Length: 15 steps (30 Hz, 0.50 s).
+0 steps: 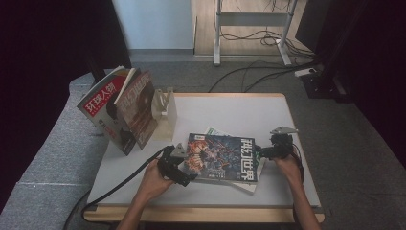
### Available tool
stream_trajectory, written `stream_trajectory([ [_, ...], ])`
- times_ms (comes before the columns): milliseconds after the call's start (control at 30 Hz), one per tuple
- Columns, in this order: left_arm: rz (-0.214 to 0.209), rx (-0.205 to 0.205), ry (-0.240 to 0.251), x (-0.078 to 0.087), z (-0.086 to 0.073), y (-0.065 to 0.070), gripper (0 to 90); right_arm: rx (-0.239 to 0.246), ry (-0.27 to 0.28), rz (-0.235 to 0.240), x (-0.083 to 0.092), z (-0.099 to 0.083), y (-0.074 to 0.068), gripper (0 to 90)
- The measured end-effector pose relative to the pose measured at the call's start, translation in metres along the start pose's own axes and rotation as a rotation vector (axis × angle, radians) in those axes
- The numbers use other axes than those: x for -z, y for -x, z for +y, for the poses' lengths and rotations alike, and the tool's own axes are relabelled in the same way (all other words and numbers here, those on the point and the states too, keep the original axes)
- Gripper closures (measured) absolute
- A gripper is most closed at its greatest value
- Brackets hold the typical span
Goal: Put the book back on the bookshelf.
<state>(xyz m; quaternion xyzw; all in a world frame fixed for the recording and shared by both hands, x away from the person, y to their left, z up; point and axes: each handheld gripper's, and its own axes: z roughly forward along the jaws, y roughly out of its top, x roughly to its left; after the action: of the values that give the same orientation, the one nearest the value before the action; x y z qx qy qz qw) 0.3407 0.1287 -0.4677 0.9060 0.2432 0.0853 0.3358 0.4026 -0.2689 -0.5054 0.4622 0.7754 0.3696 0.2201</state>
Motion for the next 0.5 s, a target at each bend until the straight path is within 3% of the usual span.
stream_trajectory([
  [233, -0.014, 0.0, 0.019, -0.006, 0.023, -0.017, 0.0, 0.03, 0.012, 0.028, 0.014, -0.004, -0.012, 0.0],
  [500, 0.008, -0.046, -0.002, -0.019, 0.05, -0.026, 0.0, 0.054, 0.007, 0.059, 0.026, -0.012, -0.029, 0.0],
])
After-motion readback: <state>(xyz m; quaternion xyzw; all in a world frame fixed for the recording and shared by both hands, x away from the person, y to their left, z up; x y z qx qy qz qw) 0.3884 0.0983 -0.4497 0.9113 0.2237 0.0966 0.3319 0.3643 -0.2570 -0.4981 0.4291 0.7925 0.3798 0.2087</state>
